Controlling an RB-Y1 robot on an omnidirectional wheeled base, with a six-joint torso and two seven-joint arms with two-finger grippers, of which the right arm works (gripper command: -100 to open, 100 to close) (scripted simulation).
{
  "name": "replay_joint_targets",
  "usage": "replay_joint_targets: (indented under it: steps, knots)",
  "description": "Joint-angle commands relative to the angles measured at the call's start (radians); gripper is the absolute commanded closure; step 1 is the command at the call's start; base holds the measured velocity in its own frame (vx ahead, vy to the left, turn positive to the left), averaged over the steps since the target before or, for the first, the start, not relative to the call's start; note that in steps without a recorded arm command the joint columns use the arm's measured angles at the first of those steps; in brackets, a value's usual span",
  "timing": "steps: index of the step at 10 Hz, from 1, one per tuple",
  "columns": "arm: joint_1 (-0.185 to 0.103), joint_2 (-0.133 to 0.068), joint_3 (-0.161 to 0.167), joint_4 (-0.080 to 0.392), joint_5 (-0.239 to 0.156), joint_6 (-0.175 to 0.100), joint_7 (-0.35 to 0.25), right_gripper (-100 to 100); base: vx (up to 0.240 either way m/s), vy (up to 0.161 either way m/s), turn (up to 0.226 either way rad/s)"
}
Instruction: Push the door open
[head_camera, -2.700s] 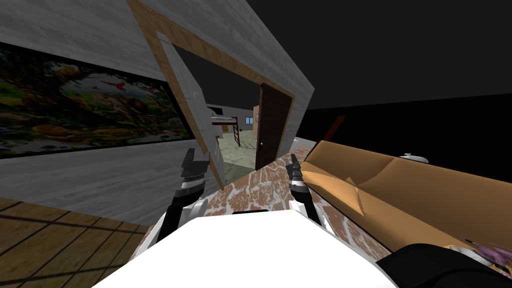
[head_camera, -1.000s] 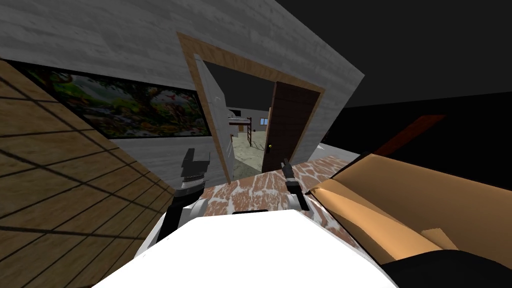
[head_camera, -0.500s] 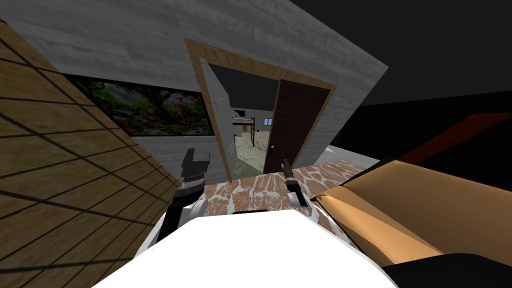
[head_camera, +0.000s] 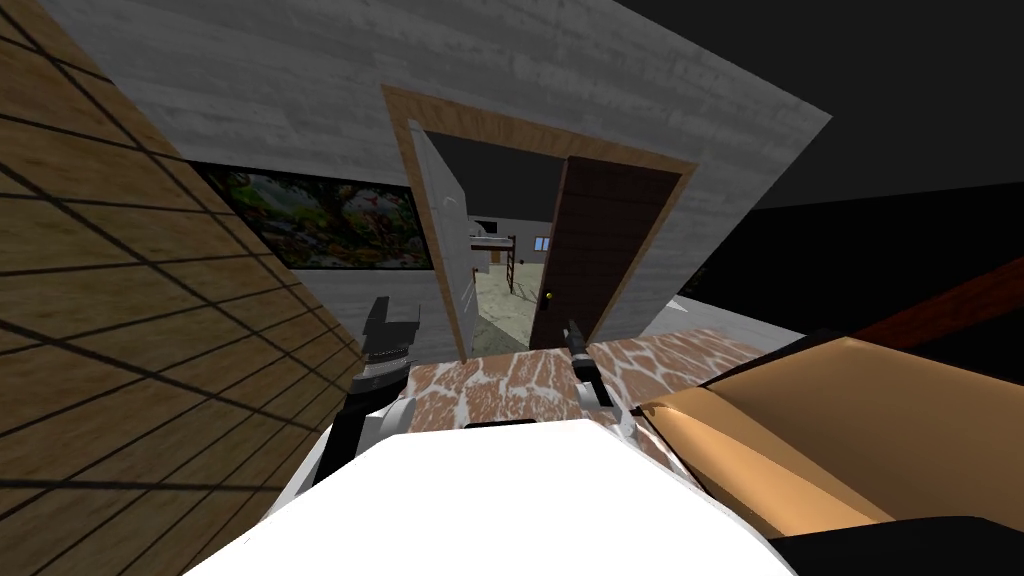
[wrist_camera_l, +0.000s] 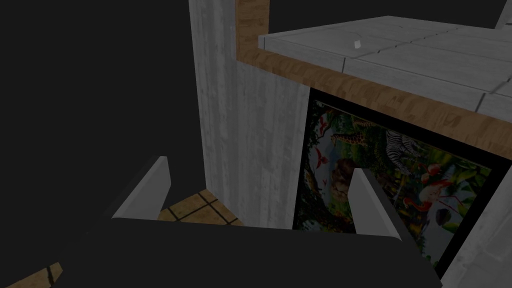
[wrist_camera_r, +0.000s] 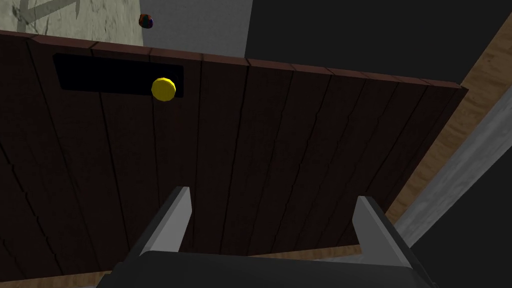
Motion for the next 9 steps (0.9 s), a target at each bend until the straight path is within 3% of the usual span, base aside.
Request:
replay_joint_targets:
  steps: [1, 2, 3, 6, 7, 9]
  knots:
    - [-0.028, -0.015, -0.006, 0.050, -0.012, 0.001, -0.006, -100, 0.005, -0.068, 0.132]
    - [-0.050, -0.027, -0.010, 0.078, -0.022, -0.001, -0.011, -100, 0.010, -0.086, 0.245]
    - [-0.050, -0.027, -0.010, 0.096, -0.022, -0.001, -0.011, -100, 0.007, -0.066, 0.068]
    - [-0.114, -0.062, -0.024, 0.213, -0.053, -0.008, -0.024, -100, 0.011, -0.084, 0.185]
    - [-0.114, -0.062, -0.024, 0.223, -0.053, -0.008, -0.024, -100, 0.011, -0.082, 0.049]
    - [-0.156, -0.085, -0.032, 0.290, -0.073, -0.013, -0.032, -100, 0.004, -0.074, 0.179]
